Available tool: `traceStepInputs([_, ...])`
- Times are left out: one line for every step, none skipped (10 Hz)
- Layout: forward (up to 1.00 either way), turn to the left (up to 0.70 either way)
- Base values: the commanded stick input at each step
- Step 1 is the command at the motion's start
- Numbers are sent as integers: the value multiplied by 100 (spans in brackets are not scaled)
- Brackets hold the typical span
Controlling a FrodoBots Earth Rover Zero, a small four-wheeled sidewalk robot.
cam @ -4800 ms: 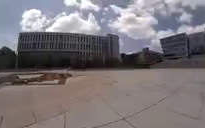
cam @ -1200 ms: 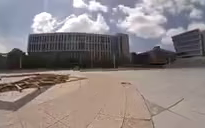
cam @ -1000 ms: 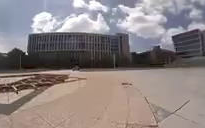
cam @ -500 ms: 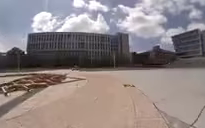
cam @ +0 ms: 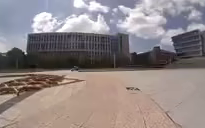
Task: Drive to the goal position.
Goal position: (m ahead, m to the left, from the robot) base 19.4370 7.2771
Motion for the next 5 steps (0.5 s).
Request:
traceStepInputs([70, 0])
traceStepInputs([70, 0])
traceStepInputs([70, 0])
traceStepInputs([70, 0])
traceStepInputs([70, 0])
